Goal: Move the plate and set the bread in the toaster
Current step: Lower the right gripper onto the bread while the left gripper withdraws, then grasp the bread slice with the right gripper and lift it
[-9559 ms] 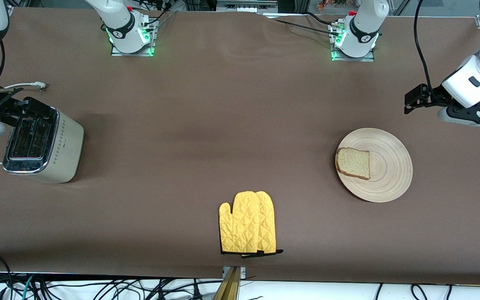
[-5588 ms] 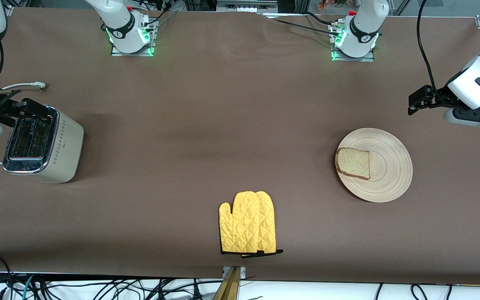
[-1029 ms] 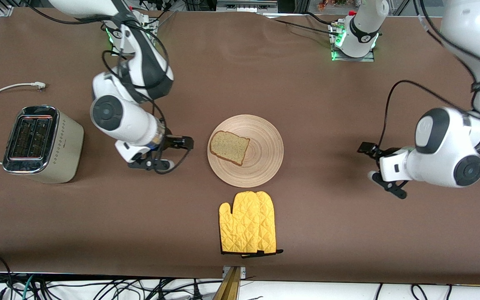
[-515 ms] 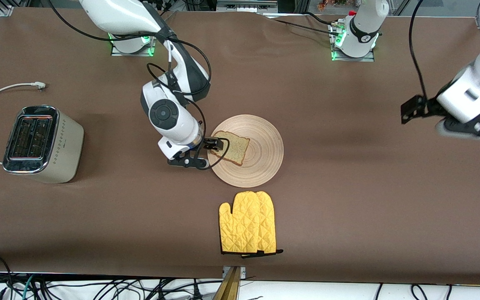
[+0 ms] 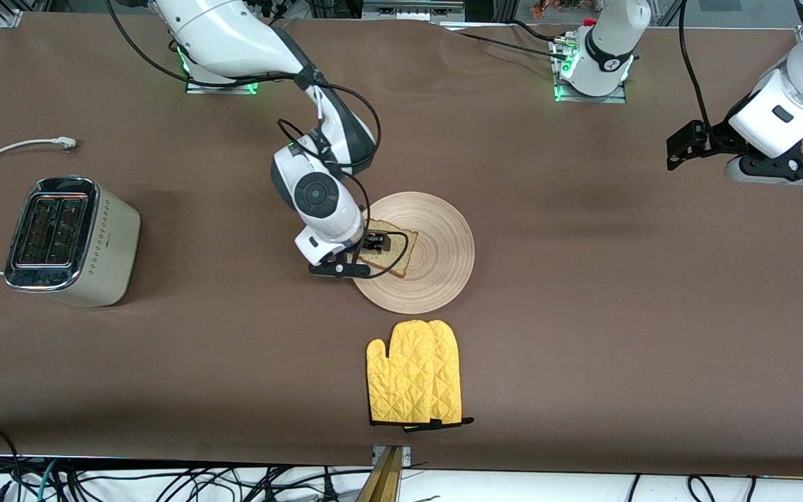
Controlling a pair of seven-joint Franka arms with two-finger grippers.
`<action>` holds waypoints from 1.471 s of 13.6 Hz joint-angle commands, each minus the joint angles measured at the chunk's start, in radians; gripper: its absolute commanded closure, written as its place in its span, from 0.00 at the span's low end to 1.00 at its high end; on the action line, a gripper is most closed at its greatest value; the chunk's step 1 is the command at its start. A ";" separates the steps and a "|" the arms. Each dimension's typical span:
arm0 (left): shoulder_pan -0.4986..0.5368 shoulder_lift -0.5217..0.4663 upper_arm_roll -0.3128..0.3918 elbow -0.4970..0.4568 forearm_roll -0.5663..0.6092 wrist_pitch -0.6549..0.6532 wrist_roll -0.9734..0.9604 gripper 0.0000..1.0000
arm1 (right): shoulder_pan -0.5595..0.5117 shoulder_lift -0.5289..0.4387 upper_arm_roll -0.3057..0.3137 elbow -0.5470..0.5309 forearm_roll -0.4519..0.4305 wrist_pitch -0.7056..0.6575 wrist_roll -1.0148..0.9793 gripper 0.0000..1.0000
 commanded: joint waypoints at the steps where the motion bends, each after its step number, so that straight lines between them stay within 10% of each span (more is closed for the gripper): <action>1: -0.011 0.061 0.021 0.085 -0.015 0.012 -0.001 0.00 | 0.026 0.022 -0.011 0.025 -0.024 0.010 0.025 0.00; 11: -0.013 0.066 0.012 0.099 0.005 0.009 -0.005 0.00 | 0.029 0.023 -0.011 0.024 -0.052 0.007 0.023 0.01; 20: -0.011 0.068 0.014 0.099 0.004 0.009 -0.005 0.00 | 0.030 0.028 -0.011 0.024 -0.053 0.007 0.016 0.81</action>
